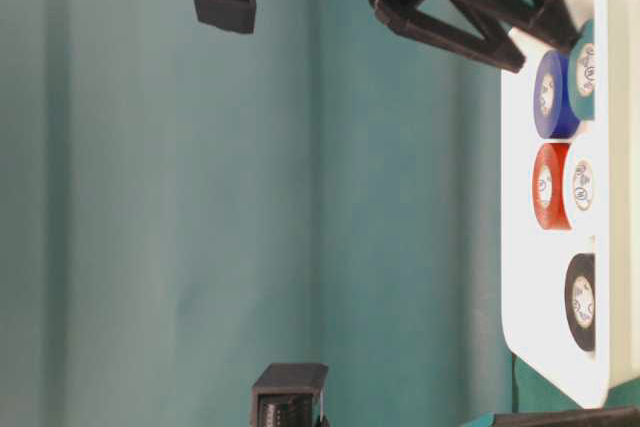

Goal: Put the tape alternately from left to right into the white case.
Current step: 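Withdraw the right gripper from the case to the right, then lower the left gripper into the yellow roll's hole and grasp it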

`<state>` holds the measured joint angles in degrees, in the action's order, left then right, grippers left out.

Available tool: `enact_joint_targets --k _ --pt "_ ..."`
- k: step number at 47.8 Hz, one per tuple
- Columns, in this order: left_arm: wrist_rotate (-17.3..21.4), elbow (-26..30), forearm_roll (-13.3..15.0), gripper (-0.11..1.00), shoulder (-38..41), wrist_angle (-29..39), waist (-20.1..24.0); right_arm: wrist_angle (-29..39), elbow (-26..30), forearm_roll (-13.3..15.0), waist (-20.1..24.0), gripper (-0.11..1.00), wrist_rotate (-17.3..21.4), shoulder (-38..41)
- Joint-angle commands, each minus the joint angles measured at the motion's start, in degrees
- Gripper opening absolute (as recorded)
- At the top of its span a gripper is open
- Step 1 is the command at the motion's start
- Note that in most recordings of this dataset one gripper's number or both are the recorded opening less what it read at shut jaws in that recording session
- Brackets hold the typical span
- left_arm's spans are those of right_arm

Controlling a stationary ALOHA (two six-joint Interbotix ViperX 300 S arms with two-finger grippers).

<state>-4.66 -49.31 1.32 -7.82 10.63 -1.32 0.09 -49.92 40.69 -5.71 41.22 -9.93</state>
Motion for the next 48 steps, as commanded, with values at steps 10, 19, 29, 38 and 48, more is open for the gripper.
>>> enact_joint_targets --k 10,19,29,38,48 --pt "-0.18 0.62 0.09 0.93 -0.70 -0.35 -0.18 -0.62 -0.62 -0.18 3.16 0.87 0.62 -1.14" --pt "-0.18 0.70 0.09 0.93 -0.70 -0.44 -0.18 -0.62 -0.88 -0.09 3.25 0.87 0.62 -1.14" --pt "-0.35 0.62 0.18 0.93 -0.70 -0.35 -0.62 -0.53 -0.88 -0.09 3.25 0.87 0.70 -1.14" --pt "-1.41 0.44 0.35 0.93 -0.62 -0.44 -2.90 -0.62 -0.97 -0.09 3.25 0.87 0.62 -1.14" --pt "-6.06 0.00 0.26 0.93 -0.62 -0.35 -4.66 -0.62 -0.88 -0.09 3.25 0.87 0.62 -0.70"
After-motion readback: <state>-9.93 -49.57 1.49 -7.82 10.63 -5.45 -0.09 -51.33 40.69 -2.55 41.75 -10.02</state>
